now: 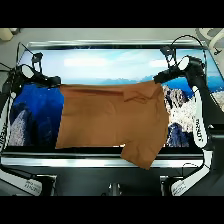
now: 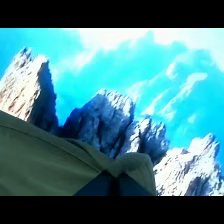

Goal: Fold the shirts.

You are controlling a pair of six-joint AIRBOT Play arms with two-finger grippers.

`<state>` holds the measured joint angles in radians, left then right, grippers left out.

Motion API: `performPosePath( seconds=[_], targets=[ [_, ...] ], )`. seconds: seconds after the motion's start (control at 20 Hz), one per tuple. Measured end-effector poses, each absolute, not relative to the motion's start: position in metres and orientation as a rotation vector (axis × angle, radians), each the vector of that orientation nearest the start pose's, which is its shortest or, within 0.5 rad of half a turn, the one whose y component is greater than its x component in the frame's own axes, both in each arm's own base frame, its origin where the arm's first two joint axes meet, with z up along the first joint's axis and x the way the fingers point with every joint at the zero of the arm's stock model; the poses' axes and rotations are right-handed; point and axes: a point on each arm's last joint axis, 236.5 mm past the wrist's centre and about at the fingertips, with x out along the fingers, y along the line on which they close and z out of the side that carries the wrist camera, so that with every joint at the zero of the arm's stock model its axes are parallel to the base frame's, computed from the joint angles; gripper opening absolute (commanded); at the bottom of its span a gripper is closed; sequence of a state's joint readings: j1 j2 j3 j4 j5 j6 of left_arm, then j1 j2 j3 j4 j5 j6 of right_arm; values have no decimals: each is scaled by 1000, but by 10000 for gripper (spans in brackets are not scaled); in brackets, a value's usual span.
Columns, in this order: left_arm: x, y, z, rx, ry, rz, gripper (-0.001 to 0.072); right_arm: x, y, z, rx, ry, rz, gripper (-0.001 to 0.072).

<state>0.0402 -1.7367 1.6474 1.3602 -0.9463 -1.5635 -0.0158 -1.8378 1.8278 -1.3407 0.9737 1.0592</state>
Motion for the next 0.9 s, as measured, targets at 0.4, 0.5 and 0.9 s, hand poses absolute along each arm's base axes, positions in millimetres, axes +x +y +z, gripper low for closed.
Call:
performPosePath(
  seconds=[0.4, 0.5, 0.9],
  targets=[
    [517, -22, -8, -148, 1196, -125, 23, 530, 41, 4, -277, 1142, 455, 20],
    [483, -27, -23, -130, 1342, -162, 23, 497, 40, -6, -287, 1276, 505, 20],
    [395, -35, -69, -139, 1685, -206, 23, 404, 37, -49, -228, 1645, 596, 20]
  ],
)
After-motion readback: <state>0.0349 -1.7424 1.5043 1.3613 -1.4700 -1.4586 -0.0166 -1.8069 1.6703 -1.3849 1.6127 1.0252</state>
